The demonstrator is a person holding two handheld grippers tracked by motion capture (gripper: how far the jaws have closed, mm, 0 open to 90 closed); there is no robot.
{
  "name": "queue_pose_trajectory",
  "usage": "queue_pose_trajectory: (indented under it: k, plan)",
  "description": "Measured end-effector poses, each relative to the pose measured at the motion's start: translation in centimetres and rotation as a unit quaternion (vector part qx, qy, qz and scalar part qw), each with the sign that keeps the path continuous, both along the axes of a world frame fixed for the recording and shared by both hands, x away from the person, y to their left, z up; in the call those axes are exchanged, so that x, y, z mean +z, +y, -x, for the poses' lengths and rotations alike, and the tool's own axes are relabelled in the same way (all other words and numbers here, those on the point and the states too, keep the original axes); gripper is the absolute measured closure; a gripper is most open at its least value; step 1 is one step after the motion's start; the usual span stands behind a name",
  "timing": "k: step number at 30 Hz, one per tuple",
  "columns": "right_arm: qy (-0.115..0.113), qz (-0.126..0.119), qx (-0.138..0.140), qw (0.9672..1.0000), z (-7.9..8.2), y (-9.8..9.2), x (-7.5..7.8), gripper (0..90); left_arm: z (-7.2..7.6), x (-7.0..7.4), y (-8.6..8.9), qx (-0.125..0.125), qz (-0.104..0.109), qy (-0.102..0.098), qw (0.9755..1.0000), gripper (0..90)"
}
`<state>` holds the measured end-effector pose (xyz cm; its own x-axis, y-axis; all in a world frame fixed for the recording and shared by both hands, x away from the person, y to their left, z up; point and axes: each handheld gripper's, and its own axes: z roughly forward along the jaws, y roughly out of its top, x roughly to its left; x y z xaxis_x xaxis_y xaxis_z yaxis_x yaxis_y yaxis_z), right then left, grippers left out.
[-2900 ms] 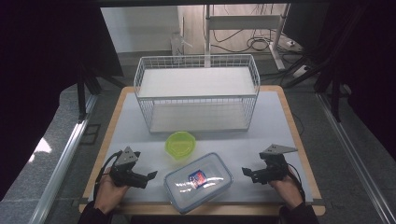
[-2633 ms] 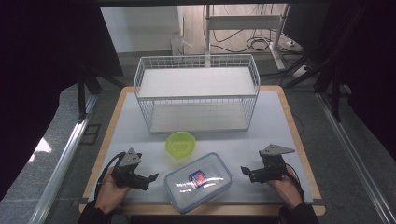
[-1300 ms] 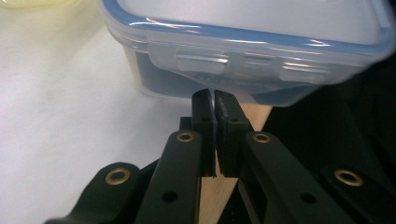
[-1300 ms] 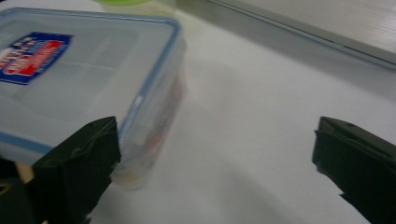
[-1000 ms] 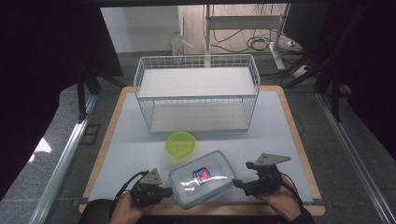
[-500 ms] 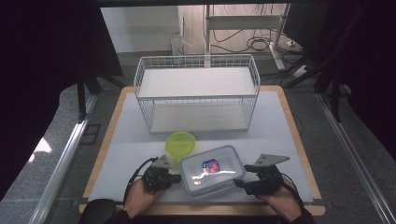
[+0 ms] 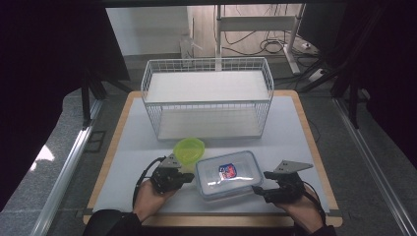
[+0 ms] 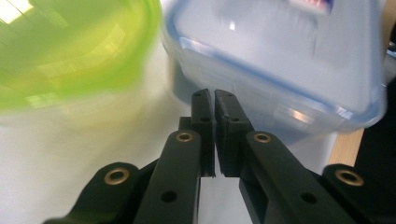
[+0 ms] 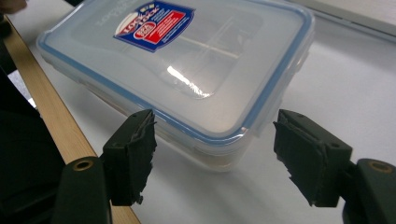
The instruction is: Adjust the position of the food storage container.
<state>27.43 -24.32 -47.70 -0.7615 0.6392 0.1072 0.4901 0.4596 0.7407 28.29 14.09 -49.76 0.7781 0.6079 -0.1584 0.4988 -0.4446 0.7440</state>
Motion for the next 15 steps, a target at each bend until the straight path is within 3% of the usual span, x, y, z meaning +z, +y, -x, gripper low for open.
queue_pose_trajectory:
  k: [3, 6, 12, 15]
  plan:
    - [0.000, -0.004, -0.004, 1.0000, 0.0, -0.2, 0.1, 29.1, -0.7, 1.3, 0.4, 0.007, 0.002, -0.017, 0.9998, 87.2]
    - [0.002, -0.001, -0.003, 1.0000, -0.1, -0.2, 0.0, 29.1, -2.2, 2.2, 0.4, 0.007, 0.012, -0.017, 0.9998, 87.5]
    - [-0.003, -0.010, -0.013, 0.9999, -0.2, -0.4, 0.0, 27.0, -6.3, 3.7, -1.6, -0.003, 0.013, -0.017, 0.9998, 87.6]
    - [-0.001, -0.016, -0.020, 0.9997, -0.4, -0.6, -0.1, 25.6, -8.0, 3.8, -3.2, -0.010, 0.002, -0.012, 0.9999, 87.6]
